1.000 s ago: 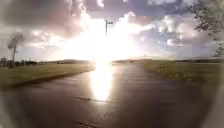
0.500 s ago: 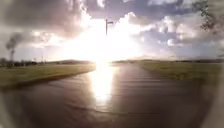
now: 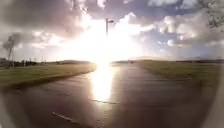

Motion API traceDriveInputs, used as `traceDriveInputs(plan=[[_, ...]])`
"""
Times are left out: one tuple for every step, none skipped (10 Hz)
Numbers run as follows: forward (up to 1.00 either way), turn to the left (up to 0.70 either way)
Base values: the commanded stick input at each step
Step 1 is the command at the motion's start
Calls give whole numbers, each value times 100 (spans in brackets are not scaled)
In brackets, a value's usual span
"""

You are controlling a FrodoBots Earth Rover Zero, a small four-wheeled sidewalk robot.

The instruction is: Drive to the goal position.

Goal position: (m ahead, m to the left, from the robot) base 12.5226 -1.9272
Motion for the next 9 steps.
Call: traceDriveInputs(plan=[[70, 0], [70, 0], [70, 0], [70, -8], [70, -14], [70, -14], [70, -14], [70, -14], [70, -14]])
